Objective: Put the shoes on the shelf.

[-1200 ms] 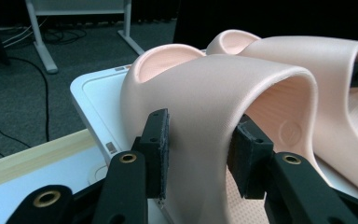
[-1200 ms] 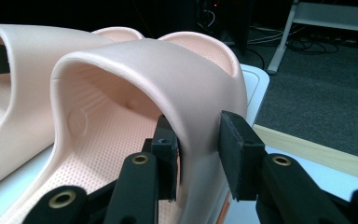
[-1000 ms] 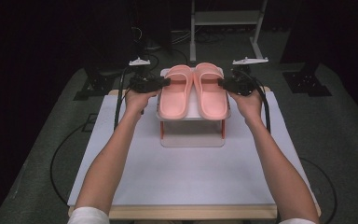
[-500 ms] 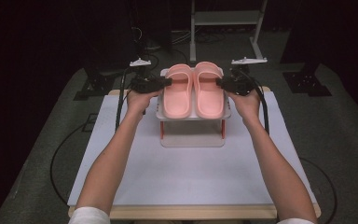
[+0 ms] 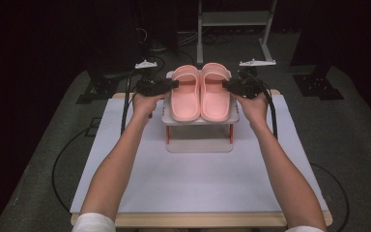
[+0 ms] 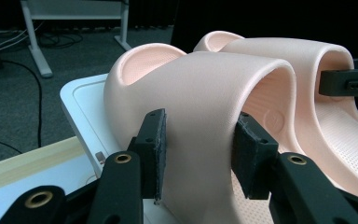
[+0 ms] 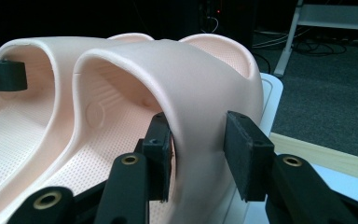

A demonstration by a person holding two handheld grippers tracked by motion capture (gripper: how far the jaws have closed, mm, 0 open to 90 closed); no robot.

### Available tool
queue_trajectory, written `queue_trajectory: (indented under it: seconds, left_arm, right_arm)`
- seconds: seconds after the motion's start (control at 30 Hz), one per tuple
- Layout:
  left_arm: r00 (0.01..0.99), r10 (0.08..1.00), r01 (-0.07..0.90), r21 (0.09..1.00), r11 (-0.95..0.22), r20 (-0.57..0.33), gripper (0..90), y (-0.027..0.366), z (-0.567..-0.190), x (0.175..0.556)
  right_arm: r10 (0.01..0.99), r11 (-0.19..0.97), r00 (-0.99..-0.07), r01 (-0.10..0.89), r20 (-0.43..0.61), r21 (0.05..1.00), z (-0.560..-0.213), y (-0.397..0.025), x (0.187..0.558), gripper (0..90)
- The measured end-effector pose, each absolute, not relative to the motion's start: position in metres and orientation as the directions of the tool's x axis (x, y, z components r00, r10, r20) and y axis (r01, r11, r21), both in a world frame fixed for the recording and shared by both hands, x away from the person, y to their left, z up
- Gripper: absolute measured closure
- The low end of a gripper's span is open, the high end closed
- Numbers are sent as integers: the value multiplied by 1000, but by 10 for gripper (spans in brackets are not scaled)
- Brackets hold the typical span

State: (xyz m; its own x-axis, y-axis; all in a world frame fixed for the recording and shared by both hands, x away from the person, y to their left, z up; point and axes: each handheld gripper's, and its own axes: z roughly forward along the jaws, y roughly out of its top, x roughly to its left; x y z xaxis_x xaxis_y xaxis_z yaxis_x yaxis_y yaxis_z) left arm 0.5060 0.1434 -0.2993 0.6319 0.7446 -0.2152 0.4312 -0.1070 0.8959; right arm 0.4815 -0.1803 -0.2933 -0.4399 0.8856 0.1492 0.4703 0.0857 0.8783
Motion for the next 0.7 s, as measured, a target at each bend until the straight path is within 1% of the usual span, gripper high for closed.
queue_trajectory:
  seconds: [0.7]
  left_arm:
    - [623, 757, 427, 897, -116, -199, 586, 141, -299, 515]
  right_arm:
    - [900, 64, -409, 465, 151, 883, -299, -178, 491, 624]
